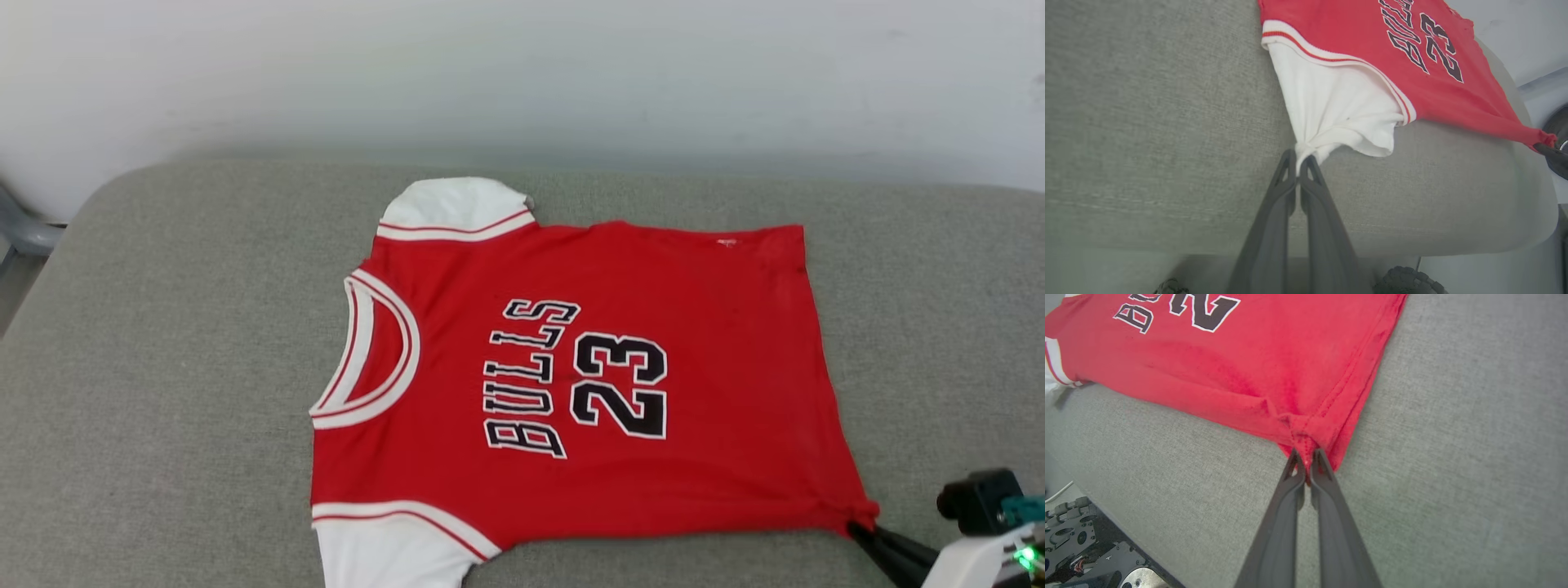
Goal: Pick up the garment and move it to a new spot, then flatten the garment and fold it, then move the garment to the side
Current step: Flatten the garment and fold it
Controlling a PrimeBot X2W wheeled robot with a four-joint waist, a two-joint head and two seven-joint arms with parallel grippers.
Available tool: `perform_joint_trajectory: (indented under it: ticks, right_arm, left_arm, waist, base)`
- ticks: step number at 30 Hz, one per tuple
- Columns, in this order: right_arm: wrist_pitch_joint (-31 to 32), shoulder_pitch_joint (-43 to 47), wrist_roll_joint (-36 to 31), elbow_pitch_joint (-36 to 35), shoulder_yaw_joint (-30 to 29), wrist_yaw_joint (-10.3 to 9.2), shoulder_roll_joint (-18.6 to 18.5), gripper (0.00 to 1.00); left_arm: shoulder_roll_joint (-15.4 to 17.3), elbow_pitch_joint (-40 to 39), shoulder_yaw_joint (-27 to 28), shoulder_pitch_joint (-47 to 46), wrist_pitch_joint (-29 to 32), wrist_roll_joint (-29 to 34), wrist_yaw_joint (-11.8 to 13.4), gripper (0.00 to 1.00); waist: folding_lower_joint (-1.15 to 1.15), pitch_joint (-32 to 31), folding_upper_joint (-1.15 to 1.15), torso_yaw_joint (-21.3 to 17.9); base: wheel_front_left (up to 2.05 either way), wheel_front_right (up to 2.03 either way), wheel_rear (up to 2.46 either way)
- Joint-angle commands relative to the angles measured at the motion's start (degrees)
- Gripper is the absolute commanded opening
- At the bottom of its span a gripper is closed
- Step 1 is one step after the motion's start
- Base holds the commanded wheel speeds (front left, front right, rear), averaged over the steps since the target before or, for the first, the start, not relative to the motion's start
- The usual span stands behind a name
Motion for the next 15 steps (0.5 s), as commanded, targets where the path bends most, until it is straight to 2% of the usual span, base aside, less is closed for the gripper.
perform_joint_trajectory:
  ticks: [1, 8, 15]
  right_arm:
    - [-0.02, 1.50, -0.08, -0.10, -0.47, -0.08, -0.02, 0.00]
    - [0.98, 9.23, 0.09, -1.04, -3.10, -0.08, 0.30, 0.00]
    - [1.19, 12.35, -1.09, -3.03, -6.15, -0.08, 1.90, 0.00]
  left_arm:
    - [-0.09, 0.11, -0.21, 1.24, 0.21, -0.57, -0.09, 0.00]
    - [0.01, 0.22, -0.96, 5.69, 1.06, -3.07, -0.31, 0.00]
    - [0.77, -0.05, 0.00, 5.47, -0.39, -2.14, 0.32, 0.00]
  waist:
    - [0.02, -0.75, 0.00, -0.02]
    - [0.02, -2.77, 0.00, 0.63]
    - [0.02, -3.14, 0.00, 0.62]
  base:
    - [0.00, 0.00, 0.00]
    - [0.00, 0.00, 0.00]
    - [0.00, 0.00, 0.00]
